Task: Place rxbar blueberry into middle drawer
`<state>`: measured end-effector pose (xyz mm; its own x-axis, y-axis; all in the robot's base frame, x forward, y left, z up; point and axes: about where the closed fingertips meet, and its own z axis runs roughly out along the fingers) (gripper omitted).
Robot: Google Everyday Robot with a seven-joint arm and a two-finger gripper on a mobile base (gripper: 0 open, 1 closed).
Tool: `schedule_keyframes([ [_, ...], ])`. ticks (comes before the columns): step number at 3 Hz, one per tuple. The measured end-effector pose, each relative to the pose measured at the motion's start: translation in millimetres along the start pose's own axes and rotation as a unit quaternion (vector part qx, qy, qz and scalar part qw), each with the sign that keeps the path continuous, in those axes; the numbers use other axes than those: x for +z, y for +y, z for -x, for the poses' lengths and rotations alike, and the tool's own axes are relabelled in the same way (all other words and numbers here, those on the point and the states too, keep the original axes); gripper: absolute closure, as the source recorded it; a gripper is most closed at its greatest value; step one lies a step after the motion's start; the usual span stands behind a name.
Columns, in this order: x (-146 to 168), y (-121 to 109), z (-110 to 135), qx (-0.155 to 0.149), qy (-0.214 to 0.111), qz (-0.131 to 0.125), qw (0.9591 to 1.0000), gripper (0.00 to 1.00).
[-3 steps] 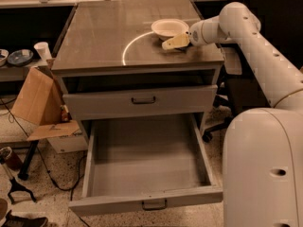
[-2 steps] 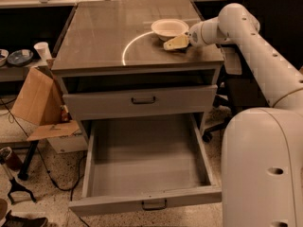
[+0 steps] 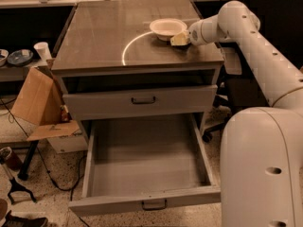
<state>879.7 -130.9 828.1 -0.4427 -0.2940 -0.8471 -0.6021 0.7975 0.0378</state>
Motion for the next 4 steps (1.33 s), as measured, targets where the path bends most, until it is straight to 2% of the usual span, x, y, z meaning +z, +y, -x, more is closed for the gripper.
schedule_keyframes([
  [1,-1,0,2,0.000,0.000,0.000,1.0000,0.95],
  [2,-20,1,-1,-0.007,-0.002,-0.008,0.9999,1.00],
  [4,-88,24,-14,-0.020,-0.001,-0.024,0.9995,1.00],
])
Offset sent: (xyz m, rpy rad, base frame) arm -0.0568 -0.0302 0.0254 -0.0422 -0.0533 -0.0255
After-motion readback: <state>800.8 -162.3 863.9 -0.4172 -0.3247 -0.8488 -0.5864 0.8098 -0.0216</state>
